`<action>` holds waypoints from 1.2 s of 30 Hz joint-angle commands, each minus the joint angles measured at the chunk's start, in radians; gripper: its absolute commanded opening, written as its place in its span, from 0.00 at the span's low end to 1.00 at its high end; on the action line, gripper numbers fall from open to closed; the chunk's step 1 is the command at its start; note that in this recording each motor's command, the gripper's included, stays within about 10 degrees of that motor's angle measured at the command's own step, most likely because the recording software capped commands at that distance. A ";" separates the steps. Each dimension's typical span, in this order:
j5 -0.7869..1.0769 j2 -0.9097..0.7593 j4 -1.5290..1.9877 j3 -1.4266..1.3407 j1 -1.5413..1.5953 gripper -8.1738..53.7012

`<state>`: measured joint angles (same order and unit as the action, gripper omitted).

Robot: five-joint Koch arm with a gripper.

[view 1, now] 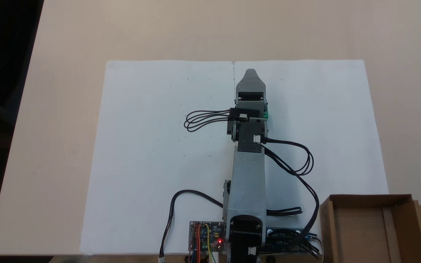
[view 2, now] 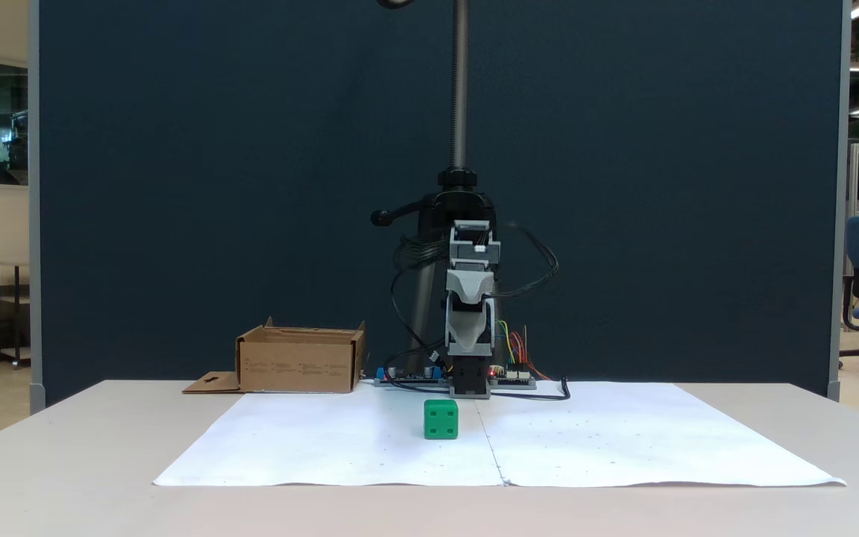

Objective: Grasp a green dice and put it in the bin.

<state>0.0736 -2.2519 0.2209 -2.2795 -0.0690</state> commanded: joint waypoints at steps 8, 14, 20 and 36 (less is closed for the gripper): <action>0.048 0.060 0.442 0.201 -0.020 0.81; 0.101 0.210 0.465 0.267 -0.021 0.81; 0.138 0.325 0.466 0.334 -0.049 0.81; 0.222 0.551 0.459 0.394 -0.115 0.81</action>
<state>0.2163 -1.7012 0.6703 -1.9374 -0.1672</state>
